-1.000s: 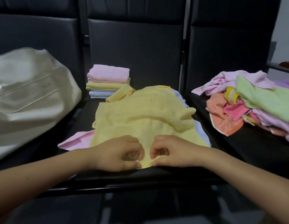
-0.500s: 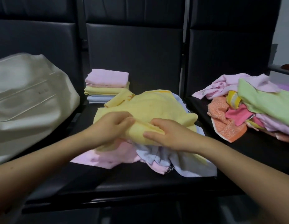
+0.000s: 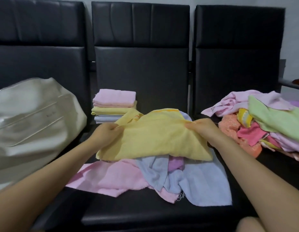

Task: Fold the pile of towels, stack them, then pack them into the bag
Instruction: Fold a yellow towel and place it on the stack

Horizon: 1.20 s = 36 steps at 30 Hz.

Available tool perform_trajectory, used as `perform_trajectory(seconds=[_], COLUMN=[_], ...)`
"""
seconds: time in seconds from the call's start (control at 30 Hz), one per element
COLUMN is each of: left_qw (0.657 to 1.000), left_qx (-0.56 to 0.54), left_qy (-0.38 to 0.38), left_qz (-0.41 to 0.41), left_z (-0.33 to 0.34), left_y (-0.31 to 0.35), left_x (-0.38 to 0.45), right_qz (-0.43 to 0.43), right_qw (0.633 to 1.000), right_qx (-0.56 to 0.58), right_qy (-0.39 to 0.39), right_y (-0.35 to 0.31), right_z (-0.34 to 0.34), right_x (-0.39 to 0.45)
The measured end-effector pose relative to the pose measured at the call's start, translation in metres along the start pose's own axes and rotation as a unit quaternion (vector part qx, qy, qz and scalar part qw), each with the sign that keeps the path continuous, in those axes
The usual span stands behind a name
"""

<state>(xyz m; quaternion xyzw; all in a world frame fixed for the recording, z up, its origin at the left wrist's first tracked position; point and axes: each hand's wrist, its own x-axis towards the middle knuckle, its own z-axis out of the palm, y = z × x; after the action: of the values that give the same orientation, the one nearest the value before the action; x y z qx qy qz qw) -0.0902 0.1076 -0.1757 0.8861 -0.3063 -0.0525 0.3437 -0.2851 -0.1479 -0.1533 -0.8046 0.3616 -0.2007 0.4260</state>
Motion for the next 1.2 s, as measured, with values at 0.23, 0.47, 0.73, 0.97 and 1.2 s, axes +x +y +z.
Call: perform_trajectory(seconds=[0.23,0.47,0.73,0.97,1.2], left_qw=[0.982,0.987,0.953,0.862,0.854], left_qx=[-0.147,-0.148,-0.137,-0.502,-0.505], left_qy=[-0.065,0.056,0.218,0.074,-0.092], left_qz=[-0.096,0.017,0.161,-0.023,-0.088], left_z=[0.018,0.020,0.000,0.000,0.004], left_y=[-0.002,0.015,0.041,0.079,0.067], left_x=[0.014,-0.002,-0.021,-0.046,-0.070], right_qz=[0.005,-0.006,-0.129,-0.213,-0.162], right_qw=[0.985,0.974,0.991,0.971,0.983], right_qx=[0.169,0.200,-0.038,0.004,-0.080], right_qy=[-0.034,-0.102,0.017,0.107,-0.032], right_y=[0.011,0.003,-0.002,-0.007,-0.002], right_z=[0.008,0.007,-0.001,-0.012,-0.026], right_x=[0.005,-0.001,-0.011,-0.026,-0.050])
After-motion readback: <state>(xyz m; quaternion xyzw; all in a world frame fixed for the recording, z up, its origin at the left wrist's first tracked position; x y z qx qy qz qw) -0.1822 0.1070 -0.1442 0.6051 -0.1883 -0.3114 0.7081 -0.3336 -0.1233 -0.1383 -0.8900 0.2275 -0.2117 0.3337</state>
